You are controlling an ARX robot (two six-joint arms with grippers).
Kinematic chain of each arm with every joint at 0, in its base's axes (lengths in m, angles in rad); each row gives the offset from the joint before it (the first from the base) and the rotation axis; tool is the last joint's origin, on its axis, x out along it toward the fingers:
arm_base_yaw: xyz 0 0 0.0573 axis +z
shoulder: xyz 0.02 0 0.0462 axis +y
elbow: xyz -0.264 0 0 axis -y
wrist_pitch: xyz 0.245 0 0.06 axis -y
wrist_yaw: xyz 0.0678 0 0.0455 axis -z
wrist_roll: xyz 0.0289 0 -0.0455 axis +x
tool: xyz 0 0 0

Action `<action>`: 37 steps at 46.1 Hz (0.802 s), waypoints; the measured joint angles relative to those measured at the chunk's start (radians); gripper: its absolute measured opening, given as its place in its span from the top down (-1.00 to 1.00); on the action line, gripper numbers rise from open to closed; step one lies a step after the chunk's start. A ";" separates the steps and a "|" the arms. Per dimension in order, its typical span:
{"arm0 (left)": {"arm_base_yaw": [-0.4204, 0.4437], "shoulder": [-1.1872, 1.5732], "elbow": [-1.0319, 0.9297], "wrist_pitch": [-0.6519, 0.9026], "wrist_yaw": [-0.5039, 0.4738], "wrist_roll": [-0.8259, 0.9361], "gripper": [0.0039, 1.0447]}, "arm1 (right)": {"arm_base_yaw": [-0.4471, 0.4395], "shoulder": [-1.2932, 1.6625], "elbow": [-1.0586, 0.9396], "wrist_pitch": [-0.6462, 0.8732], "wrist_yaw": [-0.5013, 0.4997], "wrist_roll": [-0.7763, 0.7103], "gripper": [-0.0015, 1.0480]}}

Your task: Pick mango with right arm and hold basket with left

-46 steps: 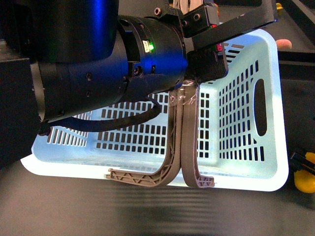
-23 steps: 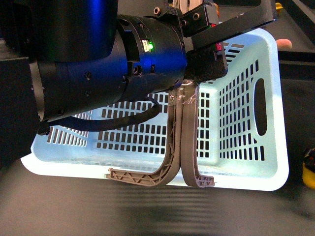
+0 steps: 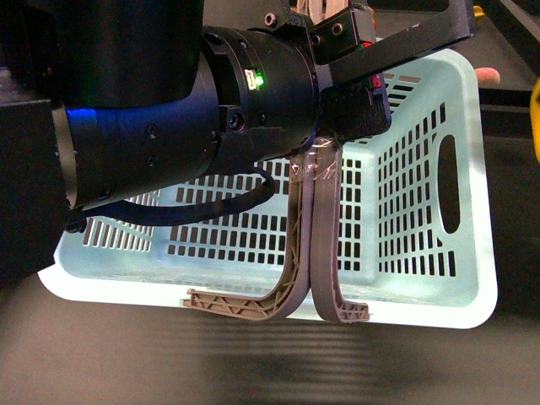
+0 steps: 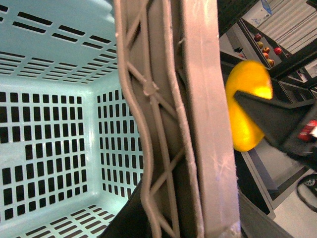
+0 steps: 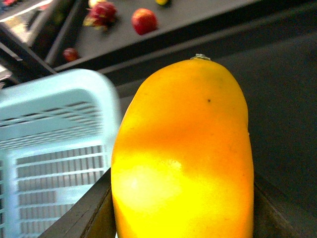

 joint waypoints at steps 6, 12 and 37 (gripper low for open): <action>0.000 0.000 0.000 0.000 0.000 0.000 0.63 | 0.156 -0.178 -0.006 -0.076 0.012 -0.026 -0.13; 0.000 0.000 0.000 0.000 0.000 0.000 0.63 | 0.263 -0.140 0.012 -0.082 0.062 -0.035 -0.13; -0.002 0.011 0.000 -0.003 0.002 -0.003 0.63 | 0.268 -0.175 -0.021 -0.031 0.230 0.011 -0.84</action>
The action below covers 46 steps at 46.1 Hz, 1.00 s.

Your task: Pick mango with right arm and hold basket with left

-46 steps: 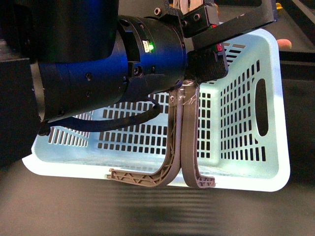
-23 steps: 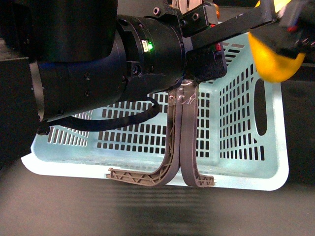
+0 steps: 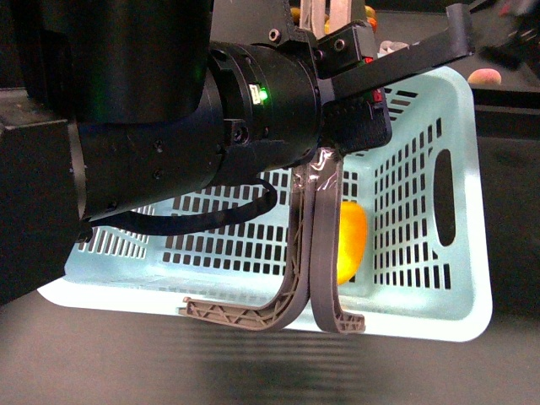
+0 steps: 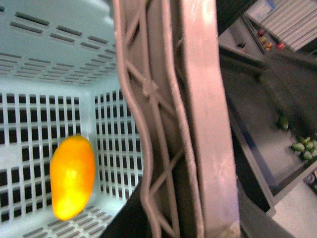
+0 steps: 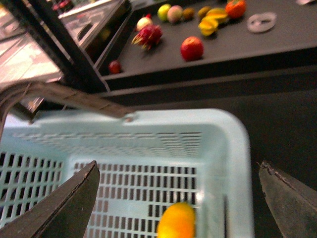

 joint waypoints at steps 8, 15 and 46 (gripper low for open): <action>0.004 0.000 0.000 0.000 -0.011 0.002 0.63 | -0.103 -0.306 -0.151 -0.106 0.136 -0.008 -0.84; 0.004 0.000 0.000 0.000 -0.010 0.003 0.63 | -0.152 -0.546 -0.242 -0.246 0.187 0.004 -0.84; 0.003 0.000 0.000 0.000 -0.007 0.000 0.63 | -0.173 -1.087 -0.438 -0.378 0.070 -0.152 -0.39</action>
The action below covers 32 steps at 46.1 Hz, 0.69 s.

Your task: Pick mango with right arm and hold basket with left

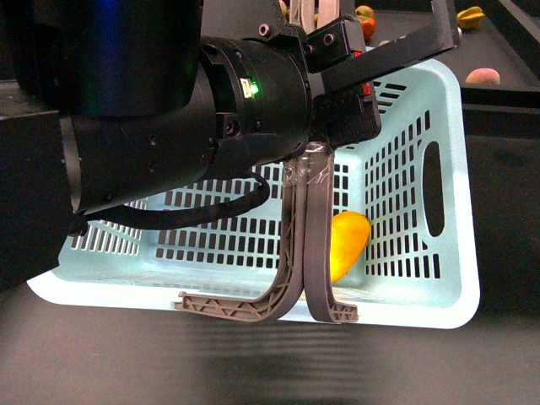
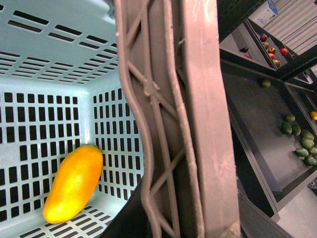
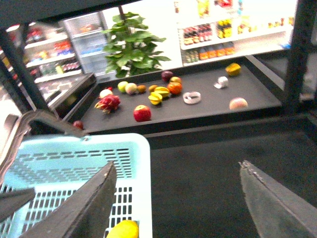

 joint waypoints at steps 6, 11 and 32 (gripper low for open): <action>0.000 0.000 0.000 0.000 0.003 0.000 0.63 | 0.001 -0.037 -0.024 -0.002 -0.005 -0.103 -0.05; 0.000 0.000 0.000 0.000 0.005 -0.002 0.63 | 0.000 -0.063 -0.039 -0.017 -0.005 -0.138 0.24; 0.000 0.000 0.000 0.000 0.005 -0.001 0.63 | 0.000 -0.175 -0.077 -0.087 -0.005 -0.165 0.96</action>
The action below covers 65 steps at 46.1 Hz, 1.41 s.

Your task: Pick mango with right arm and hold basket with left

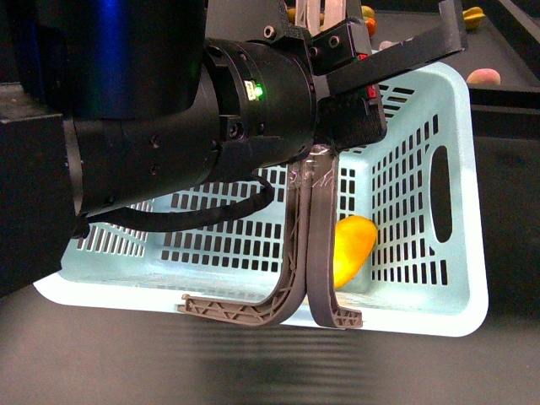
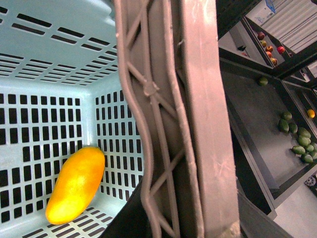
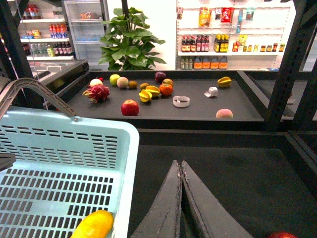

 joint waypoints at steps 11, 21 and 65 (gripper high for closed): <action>0.000 0.000 0.000 0.000 -0.001 0.000 0.63 | 0.000 -0.060 -0.033 -0.019 0.000 -0.001 0.97; 0.000 0.000 0.000 0.000 0.001 0.000 0.63 | 0.000 -0.188 -0.032 -0.178 -0.001 -0.001 0.97; -0.002 0.001 0.000 0.006 -0.013 0.018 0.63 | 0.000 -0.264 -0.032 -0.230 -0.002 -0.003 0.04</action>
